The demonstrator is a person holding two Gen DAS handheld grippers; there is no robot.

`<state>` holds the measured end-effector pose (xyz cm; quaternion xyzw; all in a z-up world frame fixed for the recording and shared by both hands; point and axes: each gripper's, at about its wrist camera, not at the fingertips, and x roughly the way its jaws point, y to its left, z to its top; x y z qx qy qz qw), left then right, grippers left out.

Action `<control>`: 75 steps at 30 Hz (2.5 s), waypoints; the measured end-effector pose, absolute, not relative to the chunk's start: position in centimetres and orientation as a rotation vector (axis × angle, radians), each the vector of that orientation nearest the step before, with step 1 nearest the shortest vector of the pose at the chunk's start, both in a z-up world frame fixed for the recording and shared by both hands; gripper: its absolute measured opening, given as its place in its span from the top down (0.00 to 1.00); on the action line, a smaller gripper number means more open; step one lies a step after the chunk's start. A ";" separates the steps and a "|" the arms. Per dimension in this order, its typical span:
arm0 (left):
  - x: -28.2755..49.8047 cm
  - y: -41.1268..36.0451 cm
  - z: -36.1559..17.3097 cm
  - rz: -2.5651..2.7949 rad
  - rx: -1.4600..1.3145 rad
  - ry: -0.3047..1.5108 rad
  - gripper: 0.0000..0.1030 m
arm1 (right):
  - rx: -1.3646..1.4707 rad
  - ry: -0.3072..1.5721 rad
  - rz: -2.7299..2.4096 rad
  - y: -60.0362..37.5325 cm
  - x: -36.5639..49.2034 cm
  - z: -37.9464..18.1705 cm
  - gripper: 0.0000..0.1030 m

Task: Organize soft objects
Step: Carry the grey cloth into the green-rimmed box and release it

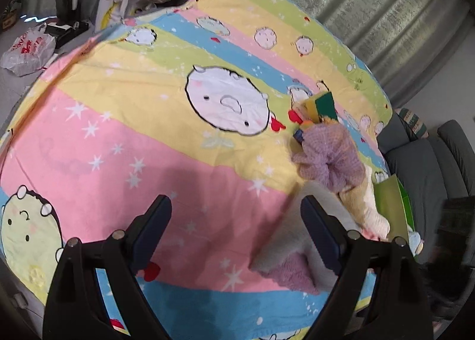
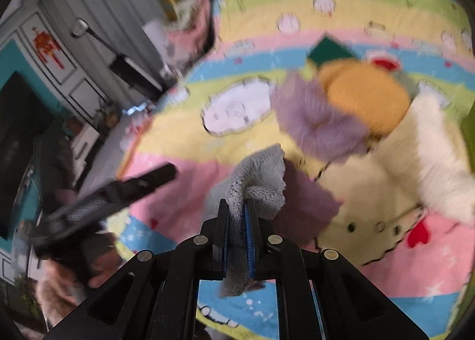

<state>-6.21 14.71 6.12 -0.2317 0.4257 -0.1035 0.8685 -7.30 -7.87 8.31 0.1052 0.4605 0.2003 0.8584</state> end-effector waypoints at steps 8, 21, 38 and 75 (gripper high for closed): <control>-6.6 11.6 4.8 -0.307 -0.389 0.976 0.14 | 0.264 1.045 0.330 -10.4 -6.6 6.9 0.63; -6.9 6.1 3.4 -0.473 -0.349 1.029 0.24 | 0.334 1.093 0.333 -11.6 -3.7 6.0 0.18; -7.6 -0.5 8.1 -0.515 -0.155 0.852 0.70 | 0.486 0.939 0.435 -15.0 -5.6 8.5 0.73; -6.3 -27.8 11.2 -1.026 0.127 0.749 0.76 | 0.740 0.551 -0.294 -40.6 -13.9 12.1 0.73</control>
